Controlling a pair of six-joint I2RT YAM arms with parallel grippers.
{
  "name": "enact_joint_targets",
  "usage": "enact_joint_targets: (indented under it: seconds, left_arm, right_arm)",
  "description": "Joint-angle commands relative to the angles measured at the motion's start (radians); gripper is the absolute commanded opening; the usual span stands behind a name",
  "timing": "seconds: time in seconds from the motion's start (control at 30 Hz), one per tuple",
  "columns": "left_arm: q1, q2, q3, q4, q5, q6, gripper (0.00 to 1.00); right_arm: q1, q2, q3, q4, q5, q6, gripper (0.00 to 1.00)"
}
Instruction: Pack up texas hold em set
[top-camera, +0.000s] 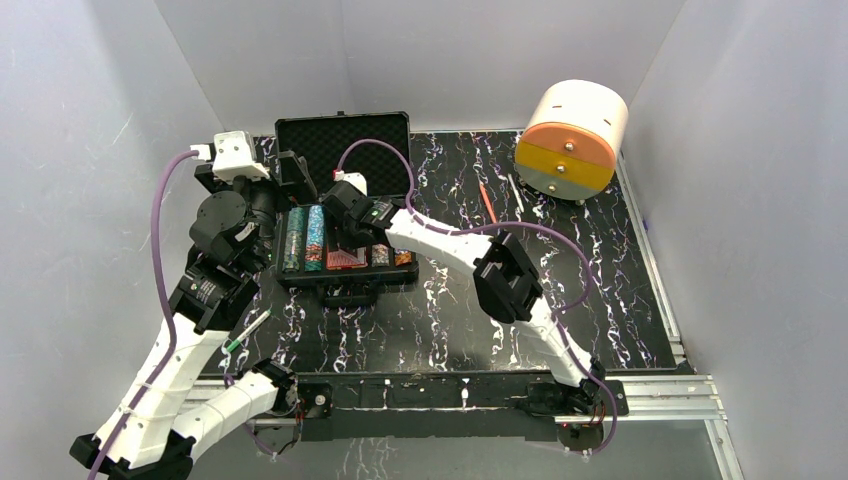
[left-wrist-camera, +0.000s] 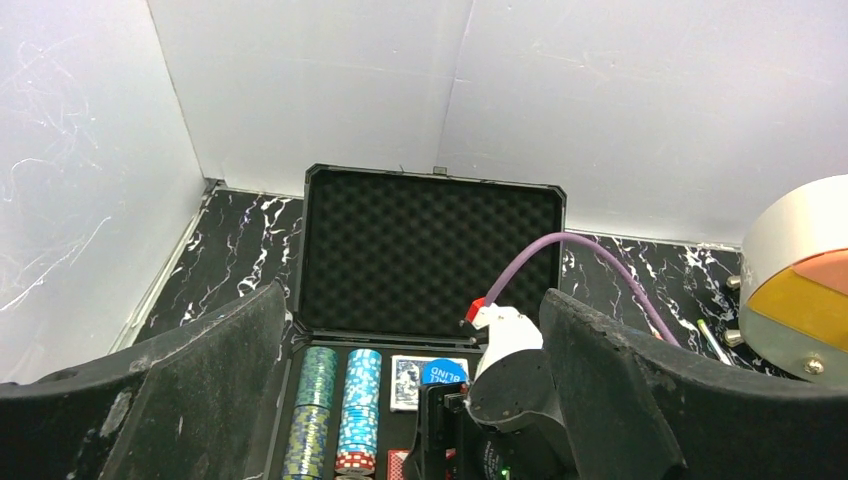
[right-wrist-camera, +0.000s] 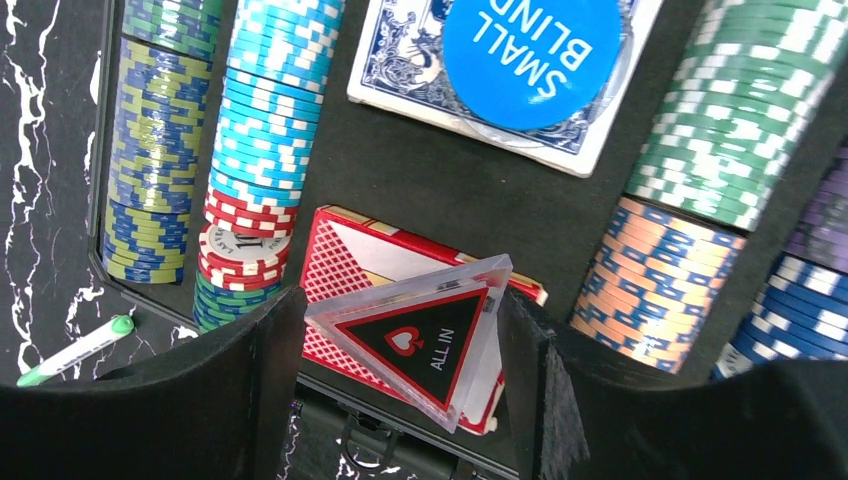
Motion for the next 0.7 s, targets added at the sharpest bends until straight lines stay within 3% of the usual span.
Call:
enact_joint_targets:
  seconds: [0.0, 0.17, 0.37, 0.53, 0.67]
  left_arm:
    - [0.002, -0.006, 0.028, 0.0, -0.015, 0.02, 0.98]
    - [0.002, -0.003, 0.029, -0.002, -0.015, 0.02, 0.98]
    - [0.002, 0.001, 0.041, -0.003, -0.014, 0.025, 0.98]
    - [0.002, 0.002, 0.051, -0.011, -0.009, 0.02, 0.98]
    - [0.003, 0.001, 0.055, -0.019, 0.0, 0.009, 0.98]
  right_arm:
    - [0.003, 0.033, 0.076, 0.025, -0.037, -0.009, 0.69]
    - [0.002, 0.018, 0.086, 0.01, -0.021, -0.003, 0.82]
    - [-0.014, -0.074, 0.059, 0.036, -0.025, -0.003, 0.88]
    - [-0.037, -0.178, -0.016, 0.06, -0.037, 0.002, 0.85]
    - [-0.061, -0.325, -0.208, 0.123, -0.009, 0.025, 0.79]
